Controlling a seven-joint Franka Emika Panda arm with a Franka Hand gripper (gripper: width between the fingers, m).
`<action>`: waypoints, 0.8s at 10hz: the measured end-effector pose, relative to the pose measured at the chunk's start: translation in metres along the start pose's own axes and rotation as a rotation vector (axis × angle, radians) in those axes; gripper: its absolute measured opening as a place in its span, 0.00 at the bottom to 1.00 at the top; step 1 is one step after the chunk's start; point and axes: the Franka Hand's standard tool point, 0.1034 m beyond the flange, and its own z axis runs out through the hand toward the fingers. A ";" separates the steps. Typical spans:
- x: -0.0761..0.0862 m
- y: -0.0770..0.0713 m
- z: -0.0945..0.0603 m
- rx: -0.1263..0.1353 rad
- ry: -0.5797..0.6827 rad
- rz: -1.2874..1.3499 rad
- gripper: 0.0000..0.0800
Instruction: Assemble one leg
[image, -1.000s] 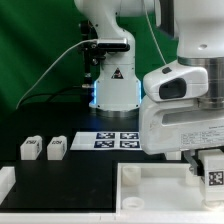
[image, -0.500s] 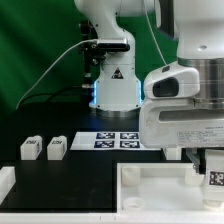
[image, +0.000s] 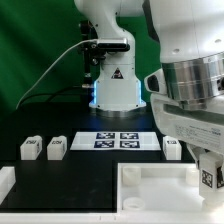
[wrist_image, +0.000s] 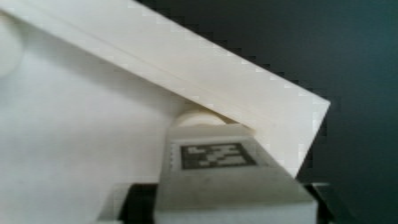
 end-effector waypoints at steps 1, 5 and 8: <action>0.000 0.000 0.000 0.000 0.000 0.040 0.37; -0.001 -0.001 0.002 0.047 -0.007 0.362 0.37; -0.001 0.001 0.003 0.025 0.012 0.108 0.65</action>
Offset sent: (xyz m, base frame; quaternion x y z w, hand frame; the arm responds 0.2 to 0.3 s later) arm 0.0010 -0.0024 -0.0079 0.0771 -0.0041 0.3844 0.9199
